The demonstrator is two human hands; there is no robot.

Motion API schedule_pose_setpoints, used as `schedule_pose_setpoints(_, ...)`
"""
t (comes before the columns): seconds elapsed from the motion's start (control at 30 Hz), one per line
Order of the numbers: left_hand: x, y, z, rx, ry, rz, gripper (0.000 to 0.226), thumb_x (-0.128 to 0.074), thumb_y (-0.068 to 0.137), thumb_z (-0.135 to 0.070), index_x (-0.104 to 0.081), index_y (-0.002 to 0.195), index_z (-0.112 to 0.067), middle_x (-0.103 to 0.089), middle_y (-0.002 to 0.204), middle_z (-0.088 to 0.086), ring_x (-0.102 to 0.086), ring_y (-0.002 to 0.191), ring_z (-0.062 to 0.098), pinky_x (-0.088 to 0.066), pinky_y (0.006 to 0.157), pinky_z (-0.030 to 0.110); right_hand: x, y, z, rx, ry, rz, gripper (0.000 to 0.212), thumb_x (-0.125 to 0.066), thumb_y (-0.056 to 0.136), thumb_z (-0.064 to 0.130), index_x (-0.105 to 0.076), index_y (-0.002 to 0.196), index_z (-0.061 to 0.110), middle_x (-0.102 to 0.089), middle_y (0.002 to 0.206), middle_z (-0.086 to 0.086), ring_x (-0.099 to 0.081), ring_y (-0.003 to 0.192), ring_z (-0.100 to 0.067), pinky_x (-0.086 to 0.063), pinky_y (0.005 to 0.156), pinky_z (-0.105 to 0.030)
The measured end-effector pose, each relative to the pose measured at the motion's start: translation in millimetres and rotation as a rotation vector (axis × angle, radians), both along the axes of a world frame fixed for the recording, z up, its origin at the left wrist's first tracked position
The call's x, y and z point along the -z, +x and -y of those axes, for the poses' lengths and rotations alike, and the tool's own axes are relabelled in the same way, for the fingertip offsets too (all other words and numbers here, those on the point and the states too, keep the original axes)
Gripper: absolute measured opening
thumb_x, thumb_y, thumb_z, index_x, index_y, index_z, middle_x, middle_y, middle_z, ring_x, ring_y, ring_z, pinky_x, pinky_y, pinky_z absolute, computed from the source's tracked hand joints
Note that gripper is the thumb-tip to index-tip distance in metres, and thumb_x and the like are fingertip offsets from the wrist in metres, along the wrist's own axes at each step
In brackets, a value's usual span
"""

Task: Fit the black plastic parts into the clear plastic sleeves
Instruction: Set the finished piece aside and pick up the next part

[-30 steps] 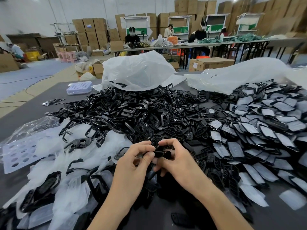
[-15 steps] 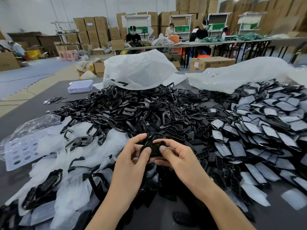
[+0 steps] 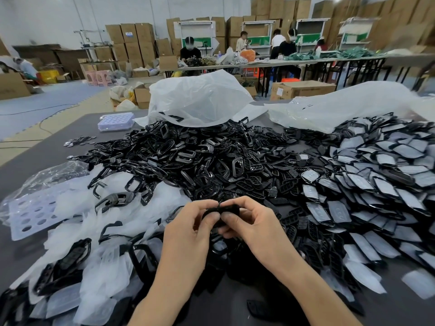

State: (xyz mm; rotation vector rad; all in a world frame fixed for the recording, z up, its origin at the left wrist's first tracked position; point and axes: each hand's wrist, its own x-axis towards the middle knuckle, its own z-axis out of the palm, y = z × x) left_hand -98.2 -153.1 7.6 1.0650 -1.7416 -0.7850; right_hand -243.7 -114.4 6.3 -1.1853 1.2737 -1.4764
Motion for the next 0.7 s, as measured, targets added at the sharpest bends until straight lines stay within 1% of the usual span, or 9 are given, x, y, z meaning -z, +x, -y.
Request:
schedule_pose_setpoints(0.07, 0, 1, -2, -0.047, -0.141, 0.133, 0.020, -0.061, 0.097, -0.021, -0.067, 0.108, -0.037, -0.069, 0.097, -0.027, -0.060, 0.098, -0.009, -0.041, 0.084, 0.005, 0, -1, 0, 0.041, -0.006, -0.036, 0.024, -0.067, 0.097, 0.007, -0.073, 0.097, 0.031, -0.077, 0.084, -0.003, -0.077, 0.077, -0.019, -0.058, 0.070, -0.022)
schedule_pose_setpoints(0.1, 1, 4, -1, -0.087, -0.229, 0.229, 0.020, -0.056, 0.099, -0.025, -0.066, 0.114, -0.033, -0.067, 0.103, -0.025, -0.059, 0.101, -0.006, -0.041, 0.087, 0.009, 1, -2, 1, 0.068, -0.010, -0.056, 0.027, -0.067, 0.097, 0.009, -0.072, 0.095, 0.035, -0.077, 0.085, -0.002, -0.077, 0.077, -0.018, -0.058, 0.070, -0.021)
schedule_pose_setpoints(0.17, 5, 13, 7, -0.202, -0.370, 0.435, 0.024, -0.053, 0.098, -0.028, -0.063, 0.119, -0.024, -0.066, 0.111, -0.011, -0.060, 0.102, 0.011, -0.045, 0.091, 0.026, 2, -5, 1, 0.129, -0.016, -0.091, 0.028, -0.068, 0.097, 0.012, -0.070, 0.094, 0.040, -0.078, 0.085, 0.001, -0.077, 0.077, -0.017, -0.058, 0.070, -0.022)
schedule_pose_setpoints(0.27, 11, 29, 23, -0.418, -0.345, 0.691, 0.021, -0.063, 0.093, -0.022, -0.071, 0.112, -0.015, -0.065, 0.124, 0.013, -0.060, 0.109, 0.037, -0.044, 0.096, 0.048, 4, -10, 3, 0.202, -0.025, -0.073, 0.027, -0.068, 0.097, 0.014, -0.069, 0.093, 0.041, -0.077, 0.083, -0.001, -0.076, 0.076, -0.016, -0.058, 0.070, -0.022)
schedule_pose_setpoints(0.37, 16, 35, 31, -0.486, -0.314, 0.863, 0.016, -0.064, 0.093, -0.025, -0.077, 0.095, -0.016, -0.062, 0.130, 0.024, -0.060, 0.110, 0.043, -0.040, 0.099, 0.052, 5, -10, 3, 0.238, -0.035, -0.049, 0.025, -0.067, 0.097, 0.014, -0.070, 0.093, 0.038, -0.077, 0.083, -0.001, -0.076, 0.074, -0.015, -0.057, 0.067, -0.019)
schedule_pose_setpoints(0.47, 17, 34, 31, -0.490, -0.330, 0.923, 0.029, -0.052, 0.098, -0.024, -0.077, 0.088, -0.013, -0.065, 0.124, 0.024, -0.062, 0.107, 0.042, -0.041, 0.093, 0.051, 6, -11, 3, 0.245, -0.039, -0.042, 0.020, -0.067, 0.098, 0.013, -0.070, 0.095, 0.032, -0.077, 0.083, -0.001, -0.076, 0.075, -0.015, -0.057, 0.067, -0.020)
schedule_pose_setpoints(0.53, 15, 33, 30, -0.505, -0.333, 0.892, 0.028, -0.053, 0.097, -0.019, -0.076, 0.084, -0.010, -0.068, 0.116, 0.023, -0.063, 0.103, 0.042, -0.044, 0.089, 0.052, 5, -11, 2, 0.247, -0.037, -0.050, 0.018, -0.066, 0.098, 0.013, -0.069, 0.096, 0.031, -0.077, 0.082, 0.000, -0.075, 0.074, -0.013, -0.057, 0.067, -0.019)
schedule_pose_setpoints(0.63, 14, 35, 31, -0.509, -0.325, 0.799, 0.013, -0.062, 0.093, -0.009, -0.073, 0.096, -0.002, -0.067, 0.108, 0.020, -0.061, 0.097, 0.041, -0.048, 0.086, 0.051, 4, -10, 2, 0.250, -0.039, -0.060, 0.017, -0.066, 0.098, 0.013, -0.069, 0.097, 0.030, -0.077, 0.081, 0.000, -0.074, 0.072, -0.011, -0.055, 0.065, -0.016)
schedule_pose_setpoints(0.7, 13, 36, 33, -0.489, -0.304, 0.705, 0.021, -0.062, 0.092, -0.002, -0.070, 0.110, 0.002, -0.065, 0.107, 0.019, -0.060, 0.095, 0.040, -0.050, 0.085, 0.051, 4, -10, 2, 0.251, -0.037, -0.060, 0.017, -0.066, 0.098, 0.013, -0.069, 0.097, 0.030, -0.077, 0.082, 0.000, -0.075, 0.073, -0.012, -0.055, 0.065, -0.017)
